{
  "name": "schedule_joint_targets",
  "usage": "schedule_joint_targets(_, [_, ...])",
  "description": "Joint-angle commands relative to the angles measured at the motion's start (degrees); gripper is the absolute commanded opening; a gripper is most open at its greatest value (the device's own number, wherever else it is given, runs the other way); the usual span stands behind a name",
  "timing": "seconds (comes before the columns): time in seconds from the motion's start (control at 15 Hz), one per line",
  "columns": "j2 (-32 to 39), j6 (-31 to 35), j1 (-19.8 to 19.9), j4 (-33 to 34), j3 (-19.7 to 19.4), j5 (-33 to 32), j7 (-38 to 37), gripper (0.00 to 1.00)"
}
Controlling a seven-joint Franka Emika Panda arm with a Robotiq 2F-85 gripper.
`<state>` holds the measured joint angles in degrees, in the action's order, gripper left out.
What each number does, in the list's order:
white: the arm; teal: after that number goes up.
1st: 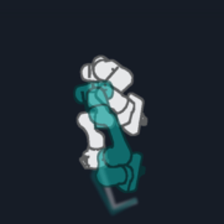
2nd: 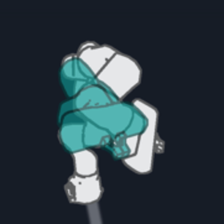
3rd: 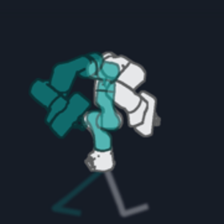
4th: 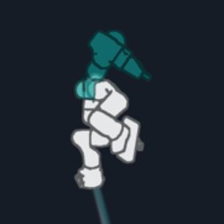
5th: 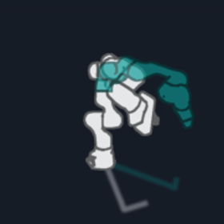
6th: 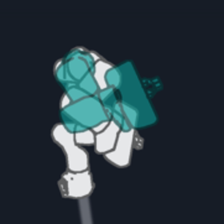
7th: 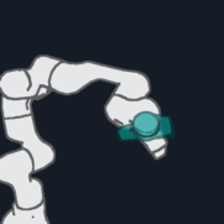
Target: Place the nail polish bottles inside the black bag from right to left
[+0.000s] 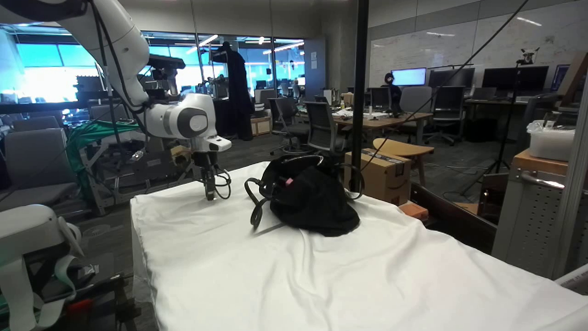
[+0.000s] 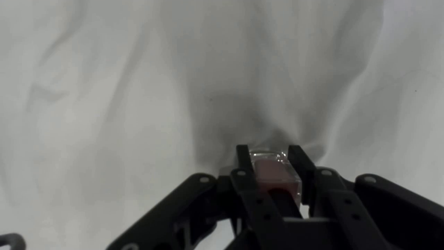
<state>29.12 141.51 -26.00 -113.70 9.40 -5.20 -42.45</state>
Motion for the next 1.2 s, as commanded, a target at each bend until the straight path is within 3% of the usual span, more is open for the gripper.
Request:
schedule_joint_targets(0.0, [-0.85,0.2,-0.12,-0.49,-0.62,0.6,1.01,0.15])
schedule_joint_targets(0.6, [-8.69,-0.4,0.9,-3.16,-3.43,-1.4,0.09,0.15])
schedule_joint_targets(1.13, [-11.39,-1.13,5.73,1.22,-6.72,-6.24,1.49,0.15])
